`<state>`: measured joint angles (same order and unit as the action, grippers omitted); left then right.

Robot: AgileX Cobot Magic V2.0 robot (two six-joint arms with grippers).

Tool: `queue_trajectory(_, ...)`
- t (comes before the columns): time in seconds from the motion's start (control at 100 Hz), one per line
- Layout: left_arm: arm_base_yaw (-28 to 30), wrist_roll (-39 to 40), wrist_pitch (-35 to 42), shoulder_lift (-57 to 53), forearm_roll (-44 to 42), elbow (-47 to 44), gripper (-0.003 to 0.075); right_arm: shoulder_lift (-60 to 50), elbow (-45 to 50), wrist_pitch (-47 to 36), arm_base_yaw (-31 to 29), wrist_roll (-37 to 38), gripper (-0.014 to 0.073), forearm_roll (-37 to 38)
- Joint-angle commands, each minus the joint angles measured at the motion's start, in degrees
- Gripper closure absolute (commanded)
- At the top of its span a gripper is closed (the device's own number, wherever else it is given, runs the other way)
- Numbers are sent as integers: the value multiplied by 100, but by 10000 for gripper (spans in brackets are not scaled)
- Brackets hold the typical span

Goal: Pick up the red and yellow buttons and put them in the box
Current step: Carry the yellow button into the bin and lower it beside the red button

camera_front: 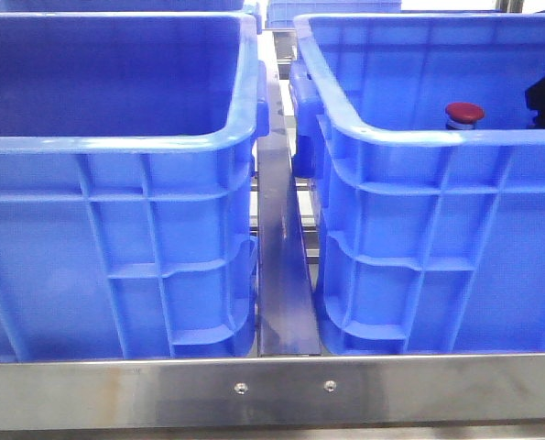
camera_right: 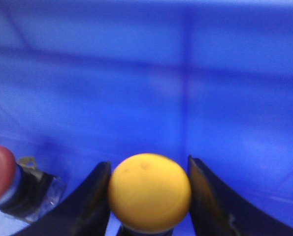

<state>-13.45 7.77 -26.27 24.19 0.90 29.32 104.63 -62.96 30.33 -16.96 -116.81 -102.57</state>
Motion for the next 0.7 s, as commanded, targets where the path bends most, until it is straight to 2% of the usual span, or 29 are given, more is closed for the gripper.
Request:
queue_trajectory(0.0, 11, 52, 450, 22, 8, 144, 739, -204, -189, 325, 2, -113, 391, -740)
queue_trajectory(0.4, 11, 52, 429, 22, 8, 144, 739, 162, -166, 309, 2, -118, 377, -740)
queue_trajectory(0.69, 11, 52, 419, 22, 8, 144, 739, 147, -166, 309, -3, -113, 116, -740)
